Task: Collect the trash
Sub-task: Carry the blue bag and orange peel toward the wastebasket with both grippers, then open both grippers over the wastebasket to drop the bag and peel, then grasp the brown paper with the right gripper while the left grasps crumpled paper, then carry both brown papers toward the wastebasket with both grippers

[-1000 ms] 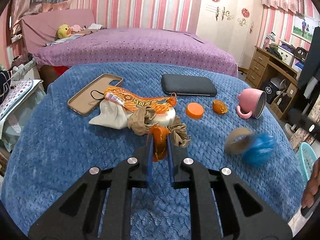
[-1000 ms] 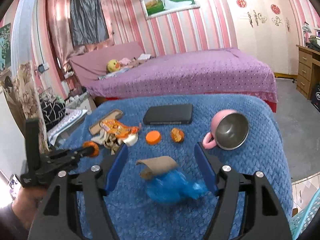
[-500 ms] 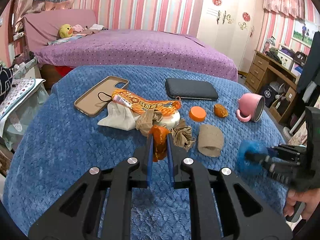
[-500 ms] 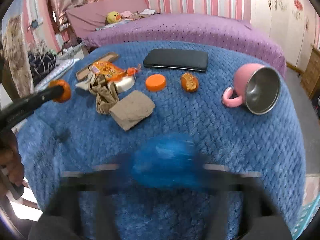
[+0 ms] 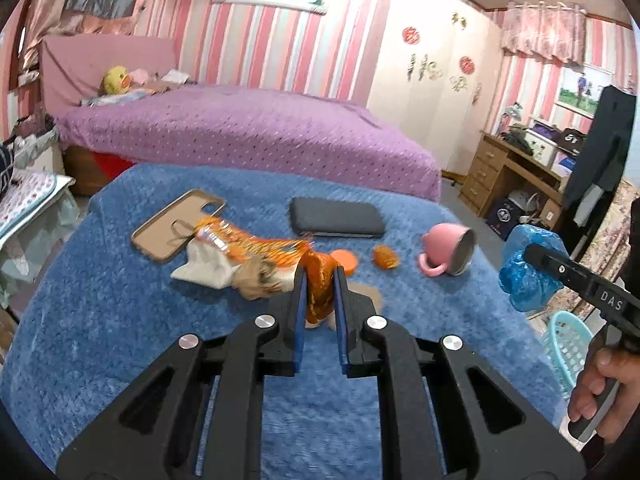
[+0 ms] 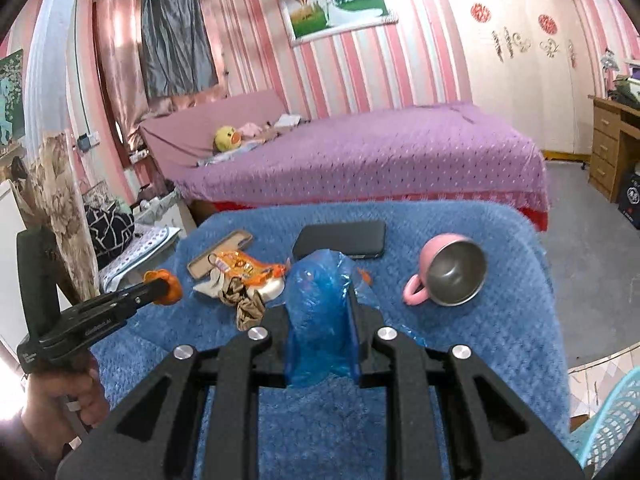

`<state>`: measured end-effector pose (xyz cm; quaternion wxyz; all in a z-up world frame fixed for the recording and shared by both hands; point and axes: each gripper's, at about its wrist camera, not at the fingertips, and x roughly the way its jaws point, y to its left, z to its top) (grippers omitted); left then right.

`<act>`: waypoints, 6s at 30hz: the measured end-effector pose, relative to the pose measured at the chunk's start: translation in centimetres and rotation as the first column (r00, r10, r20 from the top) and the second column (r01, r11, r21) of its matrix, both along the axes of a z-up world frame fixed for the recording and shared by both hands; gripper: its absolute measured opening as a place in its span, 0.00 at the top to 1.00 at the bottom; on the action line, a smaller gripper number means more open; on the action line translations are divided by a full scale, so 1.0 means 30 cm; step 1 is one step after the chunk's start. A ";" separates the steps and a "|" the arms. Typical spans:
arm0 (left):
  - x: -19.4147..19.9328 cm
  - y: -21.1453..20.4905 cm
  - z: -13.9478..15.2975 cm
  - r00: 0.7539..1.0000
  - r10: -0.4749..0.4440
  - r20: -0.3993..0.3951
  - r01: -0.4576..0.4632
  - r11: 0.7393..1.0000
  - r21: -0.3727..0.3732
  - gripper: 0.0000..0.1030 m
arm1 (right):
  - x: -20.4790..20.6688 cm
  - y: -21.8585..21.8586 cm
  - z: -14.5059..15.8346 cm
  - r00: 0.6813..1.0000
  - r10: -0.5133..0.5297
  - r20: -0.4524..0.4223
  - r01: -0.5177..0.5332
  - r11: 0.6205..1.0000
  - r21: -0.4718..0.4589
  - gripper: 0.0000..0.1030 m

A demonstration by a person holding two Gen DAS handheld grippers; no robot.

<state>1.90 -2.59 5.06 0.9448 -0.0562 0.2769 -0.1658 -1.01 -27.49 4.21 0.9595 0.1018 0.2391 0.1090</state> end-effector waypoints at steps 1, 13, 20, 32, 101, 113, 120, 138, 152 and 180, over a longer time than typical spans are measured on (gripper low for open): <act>-0.014 -0.016 0.011 1.000 -0.009 0.012 0.008 1.000 0.003 0.89 | -0.021 -0.009 0.014 1.000 -0.009 0.013 0.009 1.000 -0.003 0.81; -0.093 -0.168 0.041 0.995 -0.094 0.041 0.094 0.996 -0.001 0.89 | -0.199 -0.162 0.146 0.987 -0.119 0.107 0.121 0.993 -0.011 0.81; -0.107 -0.229 0.056 0.992 -0.118 0.048 0.118 0.993 -0.016 0.89 | -0.243 -0.254 0.167 0.980 -0.170 0.105 0.175 0.984 -0.040 0.81; -0.141 -0.454 0.144 0.975 -0.210 0.069 0.212 0.977 -0.031 0.89 | -0.356 -0.468 0.212 0.954 -0.273 0.120 0.274 0.962 0.011 0.81; 0.096 0.200 -0.067 0.977 0.198 -0.079 -0.198 0.980 0.013 0.21 | 0.082 0.168 -0.095 0.996 -0.076 -0.035 0.074 0.995 -0.073 0.08; 0.100 0.286 -0.134 0.967 0.228 -0.117 -0.219 0.972 0.081 0.21 | 0.262 0.328 -0.228 0.987 -0.030 -0.160 0.024 0.999 -0.038 0.08; 0.114 0.296 -0.161 0.962 0.238 -0.131 -0.226 0.969 0.097 0.21 | 0.314 0.346 -0.282 0.980 -0.028 -0.198 0.022 0.999 -0.031 0.08; 0.153 0.276 -0.237 0.952 0.247 -0.183 -0.227 0.966 0.122 0.21 | 0.364 0.376 -0.336 0.971 -0.034 -0.238 0.025 0.999 -0.042 0.08; 0.178 0.175 -0.255 0.963 0.191 -0.189 -0.173 0.979 0.109 0.21 | 0.378 0.365 -0.384 0.957 0.061 -0.284 -0.066 0.998 -0.007 0.61; 0.267 -0.127 -0.260 0.982 0.023 -0.186 -0.010 0.997 0.073 0.63 | 0.233 0.050 -0.193 0.988 -0.011 -0.154 0.016 0.999 0.033 0.66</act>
